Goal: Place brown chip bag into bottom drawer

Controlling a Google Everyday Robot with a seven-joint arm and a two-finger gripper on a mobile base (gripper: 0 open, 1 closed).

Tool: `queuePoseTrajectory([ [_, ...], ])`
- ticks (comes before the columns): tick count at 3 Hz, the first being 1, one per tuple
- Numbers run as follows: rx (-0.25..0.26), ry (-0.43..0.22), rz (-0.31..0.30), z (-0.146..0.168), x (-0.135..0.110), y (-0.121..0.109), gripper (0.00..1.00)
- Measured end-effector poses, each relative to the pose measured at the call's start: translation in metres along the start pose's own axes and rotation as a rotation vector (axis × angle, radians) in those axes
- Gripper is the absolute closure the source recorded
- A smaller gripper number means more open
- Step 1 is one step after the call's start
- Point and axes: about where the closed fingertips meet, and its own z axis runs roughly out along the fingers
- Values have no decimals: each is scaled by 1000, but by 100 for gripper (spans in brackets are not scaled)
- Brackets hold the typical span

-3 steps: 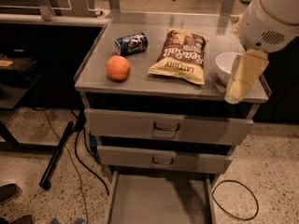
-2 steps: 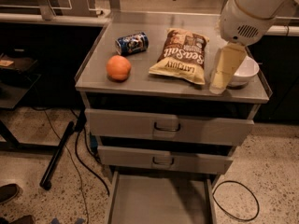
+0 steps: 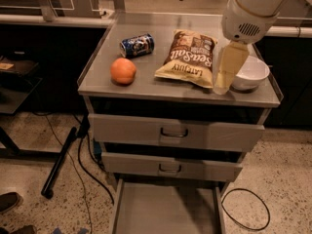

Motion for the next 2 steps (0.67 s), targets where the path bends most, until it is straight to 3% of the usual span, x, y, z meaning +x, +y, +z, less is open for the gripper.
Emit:
queuePoseTrajectory([
  [2, 39, 86, 18, 34, -39, -49, 0],
])
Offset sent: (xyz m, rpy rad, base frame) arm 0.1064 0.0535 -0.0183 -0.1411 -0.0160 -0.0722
